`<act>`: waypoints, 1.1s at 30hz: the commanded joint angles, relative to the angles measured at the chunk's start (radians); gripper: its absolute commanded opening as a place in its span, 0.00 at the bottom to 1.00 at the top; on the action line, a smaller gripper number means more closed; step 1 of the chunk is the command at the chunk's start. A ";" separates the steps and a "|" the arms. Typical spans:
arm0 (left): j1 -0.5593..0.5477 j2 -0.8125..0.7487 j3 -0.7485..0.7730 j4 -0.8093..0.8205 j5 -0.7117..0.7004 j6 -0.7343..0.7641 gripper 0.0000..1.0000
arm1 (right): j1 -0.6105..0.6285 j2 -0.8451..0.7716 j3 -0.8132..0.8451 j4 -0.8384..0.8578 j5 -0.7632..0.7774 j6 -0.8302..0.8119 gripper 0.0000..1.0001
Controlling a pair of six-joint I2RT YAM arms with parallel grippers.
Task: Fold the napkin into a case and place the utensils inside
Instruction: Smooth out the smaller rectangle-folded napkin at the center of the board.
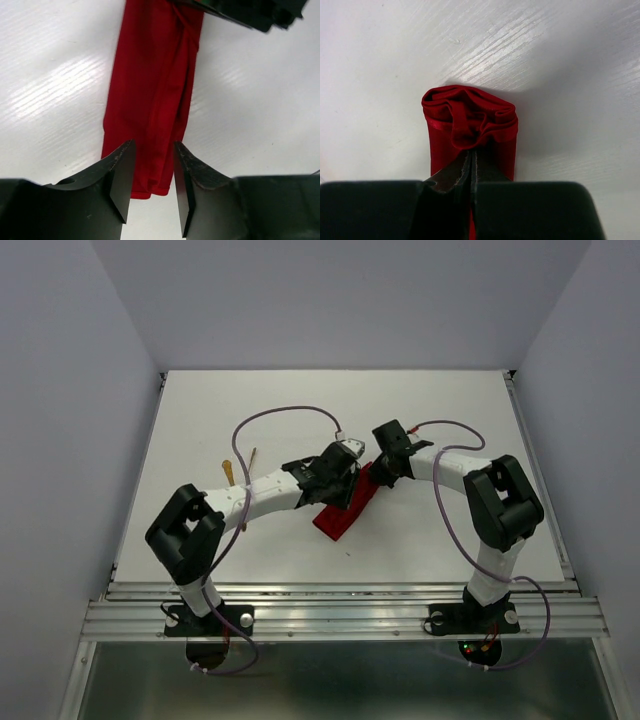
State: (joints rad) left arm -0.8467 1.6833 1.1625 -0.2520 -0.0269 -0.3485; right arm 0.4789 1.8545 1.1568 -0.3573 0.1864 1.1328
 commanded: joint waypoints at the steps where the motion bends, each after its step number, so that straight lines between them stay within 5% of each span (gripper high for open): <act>1: -0.066 -0.042 -0.018 0.000 -0.136 0.097 0.48 | -0.013 0.035 -0.034 -0.080 0.036 -0.053 0.01; 12: -0.123 0.044 0.008 0.002 -0.185 0.178 0.63 | -0.022 0.014 -0.048 -0.072 0.028 -0.110 0.01; 27: -0.152 0.174 0.054 0.026 -0.173 0.198 0.56 | -0.022 0.015 -0.049 -0.060 0.010 -0.140 0.01; 33: -0.152 0.191 0.059 0.028 -0.166 0.198 0.46 | -0.022 0.012 -0.042 -0.062 0.008 -0.153 0.01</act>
State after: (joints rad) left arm -0.9974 1.8664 1.1885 -0.2432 -0.1806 -0.1631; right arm 0.4702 1.8481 1.1454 -0.3279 0.1608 1.0195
